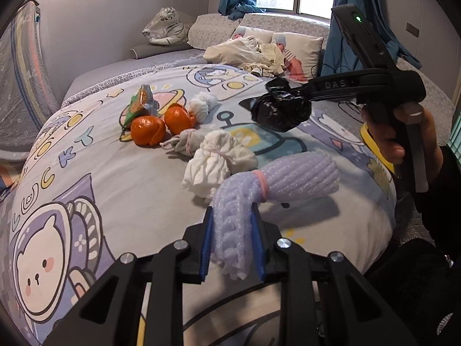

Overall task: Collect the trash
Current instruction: 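Carry the foam net and black bag in both tools over the yellow bin, then open both tools to drop the foam net and black bag into the bin, then move both open tools back over the white cloth bundles on the bed, then grasp a white cloth bundle with the left tool while the right tool grasps a white tissue wad, then carry the white cloth bundle and tissue wad in both tools over the bin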

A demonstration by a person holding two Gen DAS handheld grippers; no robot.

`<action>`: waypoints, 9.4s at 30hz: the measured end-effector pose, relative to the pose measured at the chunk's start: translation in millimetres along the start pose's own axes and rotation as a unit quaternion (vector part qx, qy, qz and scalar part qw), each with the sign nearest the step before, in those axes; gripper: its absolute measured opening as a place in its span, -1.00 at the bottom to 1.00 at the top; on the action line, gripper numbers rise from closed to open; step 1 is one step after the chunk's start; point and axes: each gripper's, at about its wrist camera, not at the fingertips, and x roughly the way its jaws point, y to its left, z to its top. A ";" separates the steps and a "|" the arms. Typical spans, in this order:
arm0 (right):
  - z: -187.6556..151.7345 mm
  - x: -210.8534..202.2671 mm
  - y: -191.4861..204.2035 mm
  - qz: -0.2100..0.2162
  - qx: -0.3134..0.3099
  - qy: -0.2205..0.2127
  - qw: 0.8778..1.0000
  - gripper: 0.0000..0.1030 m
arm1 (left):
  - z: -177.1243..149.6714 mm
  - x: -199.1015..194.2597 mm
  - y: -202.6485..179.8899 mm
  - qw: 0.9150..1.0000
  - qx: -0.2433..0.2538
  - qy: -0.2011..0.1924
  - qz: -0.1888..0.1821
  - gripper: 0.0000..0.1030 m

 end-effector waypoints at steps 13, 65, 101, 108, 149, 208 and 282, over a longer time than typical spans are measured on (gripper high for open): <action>8.4 -58.3 -40.5 -0.022 0.033 -0.062 0.997 -0.67 | 35.3 -22.6 -11.6 0.999 0.002 -0.035 0.004 -0.56; -147.7 -300.9 -277.7 -0.305 0.246 -0.205 0.897 -0.67 | 159.2 76.3 -294.3 0.964 0.204 -0.008 -0.169 -0.56; -191.0 -255.8 -335.5 -0.305 0.333 -0.137 0.882 -0.21 | 125.3 172.6 -358.0 0.948 0.205 0.095 -0.226 0.13; -188.6 -261.2 -330.6 -0.298 0.330 -0.149 0.883 -0.19 | 133.4 160.8 -337.3 0.957 0.167 0.062 -0.227 0.62; 27.5 -74.7 -89.4 -0.082 0.063 -0.105 0.989 0.08 | 113.7 26.2 -19.1 0.994 -0.072 -0.076 -0.017 0.75; 82.9 173.6 21.4 -0.011 -0.027 0.094 0.995 -0.36 | 40.1 80.6 28.6 0.988 -0.136 0.041 -0.062 -0.46; -159.3 -265.8 -282.9 -0.287 0.254 -0.165 0.909 -0.53 | 170.6 122.8 -335.1 0.966 0.158 -0.002 -0.206 -0.46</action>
